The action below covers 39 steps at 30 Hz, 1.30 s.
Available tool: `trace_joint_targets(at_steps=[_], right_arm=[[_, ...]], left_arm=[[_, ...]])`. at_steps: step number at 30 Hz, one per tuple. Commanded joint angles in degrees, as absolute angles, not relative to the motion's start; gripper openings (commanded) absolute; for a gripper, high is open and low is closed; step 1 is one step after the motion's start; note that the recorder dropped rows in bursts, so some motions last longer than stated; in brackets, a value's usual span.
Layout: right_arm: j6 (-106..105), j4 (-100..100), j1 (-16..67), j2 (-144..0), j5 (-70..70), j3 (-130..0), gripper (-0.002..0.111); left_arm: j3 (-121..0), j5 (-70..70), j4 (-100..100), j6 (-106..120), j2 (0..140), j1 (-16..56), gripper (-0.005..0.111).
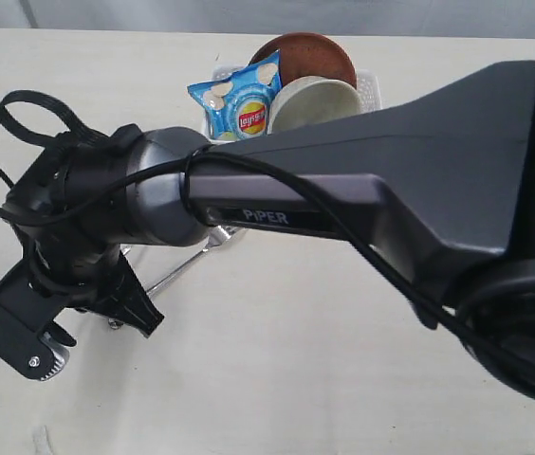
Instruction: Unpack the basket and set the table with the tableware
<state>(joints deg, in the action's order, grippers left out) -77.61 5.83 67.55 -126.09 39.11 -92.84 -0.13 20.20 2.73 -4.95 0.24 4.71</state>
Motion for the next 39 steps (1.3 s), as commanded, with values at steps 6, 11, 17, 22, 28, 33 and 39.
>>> trace_joint_targets(at_steps=[6, 11, 17, 22, 28, 33, 39], right_arm=[[-74.61, 4.33, 67.46, -127.91, 39.54, -92.55, 0.047], [-69.68, 6.30, 67.46, -125.84, 41.08, -92.55, 0.049], [-53.40, 11.20, 67.46, -119.14, 48.52, -92.55, 0.049], [-32.99, 18.16, 67.46, -114.51, 57.23, -92.55, 0.017], [-16.04, 20.42, 63.69, -116.06, 64.04, -92.55, 0.000], [-12.80, 13.26, 55.85, -120.21, 69.18, -92.55, 0.000], [-12.80, 7.85, 50.14, -125.11, 69.33, -92.55, 0.000]], left_arm=[[0.00, 19.63, 3.18, -4.73, 0.00, 4.54, 0.000], [0.00, 19.63, 3.18, -4.73, 0.00, 4.54, 0.000], [0.00, 19.63, 3.18, -4.73, 0.00, 4.54, 0.000], [0.00, 19.63, 3.18, -4.73, 0.00, 4.54, 0.000], [0.00, 19.63, 3.18, -4.73, 0.00, 4.54, 0.000], [0.00, 19.63, 3.18, -4.73, 0.00, 4.54, 0.000], [0.00, 19.63, 3.18, -4.73, 0.00, 4.54, 0.000]])
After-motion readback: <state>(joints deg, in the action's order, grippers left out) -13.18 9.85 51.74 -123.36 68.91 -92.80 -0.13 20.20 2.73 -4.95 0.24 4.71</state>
